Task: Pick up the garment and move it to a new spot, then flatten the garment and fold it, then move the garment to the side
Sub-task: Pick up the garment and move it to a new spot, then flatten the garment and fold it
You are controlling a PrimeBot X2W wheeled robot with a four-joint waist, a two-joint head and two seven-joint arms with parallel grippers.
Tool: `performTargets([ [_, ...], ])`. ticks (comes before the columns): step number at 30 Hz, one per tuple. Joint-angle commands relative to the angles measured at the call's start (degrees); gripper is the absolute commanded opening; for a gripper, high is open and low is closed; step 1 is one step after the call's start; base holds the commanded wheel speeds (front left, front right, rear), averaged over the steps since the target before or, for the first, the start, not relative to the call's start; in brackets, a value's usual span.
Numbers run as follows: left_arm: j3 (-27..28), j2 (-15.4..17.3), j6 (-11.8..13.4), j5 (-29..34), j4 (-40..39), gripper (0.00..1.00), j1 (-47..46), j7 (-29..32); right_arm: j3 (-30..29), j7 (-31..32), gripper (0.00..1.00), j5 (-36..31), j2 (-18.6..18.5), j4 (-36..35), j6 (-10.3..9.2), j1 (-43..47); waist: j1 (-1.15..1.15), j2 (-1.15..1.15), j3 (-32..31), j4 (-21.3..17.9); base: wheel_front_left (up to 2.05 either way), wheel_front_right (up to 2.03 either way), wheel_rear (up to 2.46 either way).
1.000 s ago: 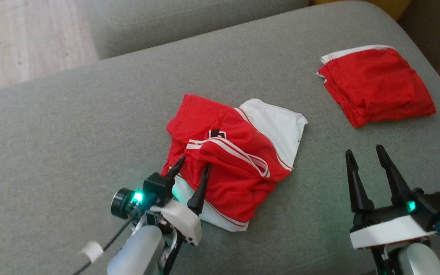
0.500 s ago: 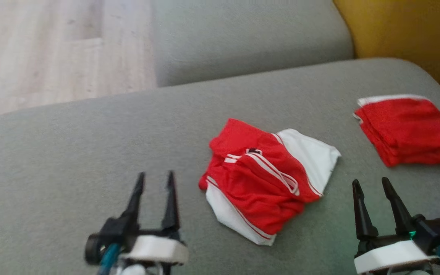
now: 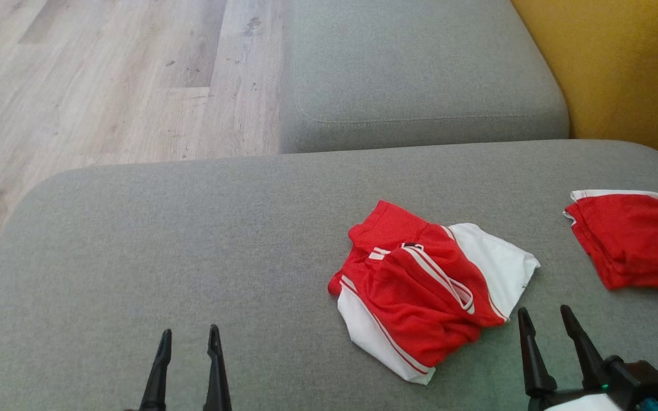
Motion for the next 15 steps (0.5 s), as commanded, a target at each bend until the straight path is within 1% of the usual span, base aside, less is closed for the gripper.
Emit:
performTargets([
  [1,2.1,-0.3,-0.5,0.7,-1.7,1.00,-2.9,-0.5,1.2,-0.6,1.00,-0.4,-0.1,-1.7,0.39,-1.5,0.01,0.00,-0.1,0.1,0.00,0.00,0.00],
  [8,3.2,-0.5,-2.2,2.1,-0.8,1.00,-2.6,-0.5,0.7,-0.6,1.00,-1.3,0.3,-2.0,0.39,-1.0,0.01,0.00,-0.8,0.2,0.00,0.00,0.00],
  [15,3.4,-0.6,-2.8,2.8,0.2,1.00,-2.3,-0.5,0.4,-0.6,1.00,-1.9,0.4,-2.4,0.39,-0.7,0.01,0.00,-1.1,-0.1,0.00,0.00,0.00],
])
